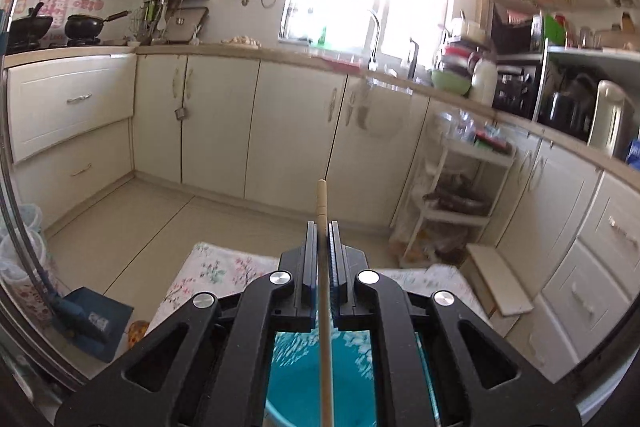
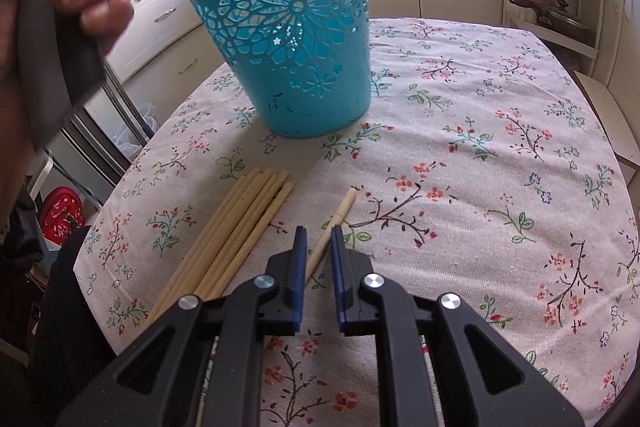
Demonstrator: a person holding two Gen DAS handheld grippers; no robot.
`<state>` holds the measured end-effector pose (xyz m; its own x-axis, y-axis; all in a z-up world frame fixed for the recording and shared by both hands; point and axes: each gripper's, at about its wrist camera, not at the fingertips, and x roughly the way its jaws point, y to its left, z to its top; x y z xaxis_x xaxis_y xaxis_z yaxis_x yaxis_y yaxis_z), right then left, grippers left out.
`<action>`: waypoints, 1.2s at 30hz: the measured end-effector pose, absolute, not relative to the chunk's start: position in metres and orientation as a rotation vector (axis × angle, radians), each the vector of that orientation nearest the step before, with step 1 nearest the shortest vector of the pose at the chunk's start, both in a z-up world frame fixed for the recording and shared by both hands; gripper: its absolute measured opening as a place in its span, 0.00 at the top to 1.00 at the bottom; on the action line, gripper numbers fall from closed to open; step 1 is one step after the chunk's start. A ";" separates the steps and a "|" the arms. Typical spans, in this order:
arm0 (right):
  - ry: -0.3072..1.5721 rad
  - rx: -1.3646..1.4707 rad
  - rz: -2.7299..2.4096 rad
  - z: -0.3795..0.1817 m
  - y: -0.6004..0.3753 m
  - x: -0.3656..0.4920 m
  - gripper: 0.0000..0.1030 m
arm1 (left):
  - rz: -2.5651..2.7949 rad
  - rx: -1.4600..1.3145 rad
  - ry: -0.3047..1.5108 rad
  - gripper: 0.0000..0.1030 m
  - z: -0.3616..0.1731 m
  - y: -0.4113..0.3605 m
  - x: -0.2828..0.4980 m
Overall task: Organize utensils
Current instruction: 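Lift the stick upright with the left tool over the teal basket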
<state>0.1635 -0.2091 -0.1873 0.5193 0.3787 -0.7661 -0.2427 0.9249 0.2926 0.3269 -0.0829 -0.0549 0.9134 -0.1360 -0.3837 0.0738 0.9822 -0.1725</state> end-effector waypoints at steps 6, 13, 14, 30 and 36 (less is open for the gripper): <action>0.951 0.152 0.381 -0.187 -0.206 0.162 0.79 | -0.117 -0.183 0.432 0.95 -0.059 -0.065 0.323; 0.944 0.137 0.392 -0.186 -0.202 0.162 0.73 | -0.166 -0.261 0.499 0.95 -0.062 -0.051 0.335; 0.944 0.139 0.394 -0.186 -0.203 0.162 0.73 | -0.169 -0.270 0.504 0.95 -0.063 -0.049 0.336; 0.943 0.145 0.397 -0.186 -0.204 0.161 0.73 | -0.235 -0.375 0.355 0.95 0.009 -0.037 0.317; 0.944 0.148 0.397 -0.187 -0.204 0.161 0.72 | -0.189 -0.360 0.243 0.95 0.026 -0.045 0.323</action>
<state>0.1614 -0.2039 -0.1867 0.5205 0.3938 -0.7576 -0.2662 0.9179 0.2943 0.3229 -0.0447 0.0259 0.9534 -0.2252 -0.2006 0.1394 0.9189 -0.3691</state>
